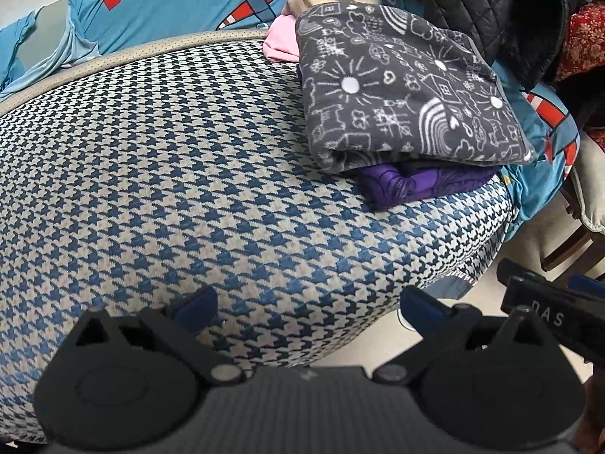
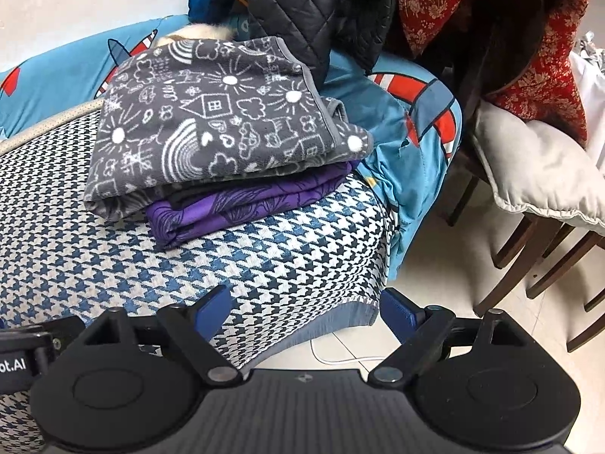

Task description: Fold clothes

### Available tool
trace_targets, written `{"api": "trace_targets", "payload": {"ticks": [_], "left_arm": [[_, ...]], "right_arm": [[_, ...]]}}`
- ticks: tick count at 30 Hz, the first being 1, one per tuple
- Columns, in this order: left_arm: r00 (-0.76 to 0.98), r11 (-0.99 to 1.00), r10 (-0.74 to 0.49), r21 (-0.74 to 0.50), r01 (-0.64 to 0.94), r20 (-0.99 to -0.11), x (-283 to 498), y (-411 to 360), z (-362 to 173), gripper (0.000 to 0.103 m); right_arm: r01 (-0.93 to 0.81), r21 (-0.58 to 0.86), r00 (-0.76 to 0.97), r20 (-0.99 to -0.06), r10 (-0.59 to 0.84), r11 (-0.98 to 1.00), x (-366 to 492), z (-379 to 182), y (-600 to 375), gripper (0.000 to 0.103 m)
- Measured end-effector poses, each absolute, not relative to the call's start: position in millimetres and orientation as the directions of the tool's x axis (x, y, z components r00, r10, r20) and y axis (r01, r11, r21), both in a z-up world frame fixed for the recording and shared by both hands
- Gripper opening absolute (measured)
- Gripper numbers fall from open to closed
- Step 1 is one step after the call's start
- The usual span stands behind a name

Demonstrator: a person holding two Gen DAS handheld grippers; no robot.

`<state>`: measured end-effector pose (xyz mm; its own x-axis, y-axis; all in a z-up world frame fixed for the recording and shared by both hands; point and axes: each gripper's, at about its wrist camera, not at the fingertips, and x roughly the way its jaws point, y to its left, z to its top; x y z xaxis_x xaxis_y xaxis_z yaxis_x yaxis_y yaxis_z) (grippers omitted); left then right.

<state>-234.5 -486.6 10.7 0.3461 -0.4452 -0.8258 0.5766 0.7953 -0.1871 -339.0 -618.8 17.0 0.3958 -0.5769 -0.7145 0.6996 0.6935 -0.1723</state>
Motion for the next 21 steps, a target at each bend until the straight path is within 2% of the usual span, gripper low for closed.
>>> {"api": "trace_targets", "payload": {"ticks": [21], "left_arm": [[0.378, 0.792, -0.446, -0.161, 0.589, -0.811, -245, -480, 18, 0.103]], "right_arm": [[0.681, -0.193, 0.412, -0.696, -0.588, 0.706, -342, 20, -607, 0.086]]}}
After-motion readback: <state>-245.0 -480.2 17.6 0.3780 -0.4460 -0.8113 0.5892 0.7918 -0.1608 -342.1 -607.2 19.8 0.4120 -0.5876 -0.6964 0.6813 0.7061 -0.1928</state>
